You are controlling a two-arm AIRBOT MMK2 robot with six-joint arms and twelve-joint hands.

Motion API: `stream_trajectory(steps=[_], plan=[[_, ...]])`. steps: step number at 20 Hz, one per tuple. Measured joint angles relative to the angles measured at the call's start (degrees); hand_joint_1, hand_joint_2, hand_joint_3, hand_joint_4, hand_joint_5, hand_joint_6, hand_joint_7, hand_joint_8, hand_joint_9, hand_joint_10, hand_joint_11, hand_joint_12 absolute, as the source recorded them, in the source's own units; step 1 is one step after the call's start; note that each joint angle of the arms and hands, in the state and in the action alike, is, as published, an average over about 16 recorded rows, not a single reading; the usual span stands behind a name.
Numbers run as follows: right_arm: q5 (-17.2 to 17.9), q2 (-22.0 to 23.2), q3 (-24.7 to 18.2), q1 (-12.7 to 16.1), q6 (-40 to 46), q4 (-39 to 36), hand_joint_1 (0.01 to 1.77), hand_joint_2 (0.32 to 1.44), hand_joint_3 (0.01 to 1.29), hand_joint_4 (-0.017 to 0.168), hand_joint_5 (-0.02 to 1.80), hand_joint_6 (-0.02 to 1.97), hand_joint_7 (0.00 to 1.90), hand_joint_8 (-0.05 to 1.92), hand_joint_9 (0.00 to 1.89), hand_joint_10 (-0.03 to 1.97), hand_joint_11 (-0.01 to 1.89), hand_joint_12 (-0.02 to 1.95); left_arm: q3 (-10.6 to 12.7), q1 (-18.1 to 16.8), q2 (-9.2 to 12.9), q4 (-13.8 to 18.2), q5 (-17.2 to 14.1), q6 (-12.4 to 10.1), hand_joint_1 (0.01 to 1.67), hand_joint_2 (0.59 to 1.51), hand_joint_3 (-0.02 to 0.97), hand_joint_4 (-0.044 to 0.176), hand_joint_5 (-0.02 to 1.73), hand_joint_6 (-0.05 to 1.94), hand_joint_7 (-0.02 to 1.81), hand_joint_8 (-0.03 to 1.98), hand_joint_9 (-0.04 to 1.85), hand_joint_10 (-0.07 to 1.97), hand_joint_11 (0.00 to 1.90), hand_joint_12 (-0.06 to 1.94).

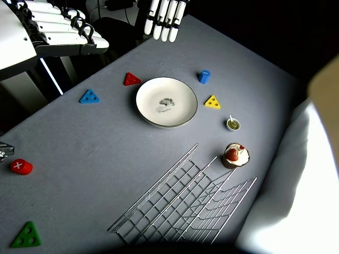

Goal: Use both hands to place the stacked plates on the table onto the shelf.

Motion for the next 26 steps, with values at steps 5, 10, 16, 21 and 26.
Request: stream_trajectory(steps=[5,10,16,21,26], plan=[[0.00,0.00,0.00,0.00,-0.01,-0.14,0.12,0.94,0.03,-0.003,0.17,0.02,0.21,0.01,0.19,0.01,0.14,0.10,0.00,0.00,0.02,-0.22,0.00,0.00,0.17,0.885,0.015,0.000,0.10,0.00,0.12,-0.01,0.10,0.01,0.04,0.18],[-0.01,0.00,-0.02,0.00,-0.08,-0.32,0.11,0.94,0.02,-0.003,0.17,0.01,0.21,0.00,0.19,0.00,0.14,0.08,0.03,0.00,0.04,-0.42,-0.15,0.01,0.17,0.890,0.010,0.000,0.09,0.00,0.12,-0.01,0.10,0.01,0.05,0.15],[-0.08,-0.01,-0.11,0.00,-0.22,-0.67,0.09,0.94,0.02,-0.003,0.16,0.01,0.20,0.00,0.19,-0.01,0.15,0.07,-0.13,0.00,0.04,-0.76,-0.68,0.01,0.16,0.895,0.013,0.000,0.09,0.01,0.12,-0.01,0.10,0.02,0.06,0.13],[-0.17,0.00,-0.24,0.00,-0.38,-0.92,0.09,0.95,0.02,-0.003,0.17,0.01,0.21,0.00,0.20,-0.01,0.16,0.06,0.04,0.12,-0.03,-2.42,-1.36,0.01,0.16,0.893,0.013,0.000,0.10,0.01,0.13,-0.01,0.11,0.02,0.07,0.12],[-0.27,0.03,-0.35,0.00,-0.57,-1.14,0.10,0.95,0.02,-0.003,0.18,0.01,0.23,0.00,0.21,-0.01,0.18,0.05,0.34,0.36,-0.10,-3.50,-2.69,0.01,0.16,0.892,0.013,-0.001,0.10,0.01,0.13,-0.01,0.11,0.02,0.08,0.11]])
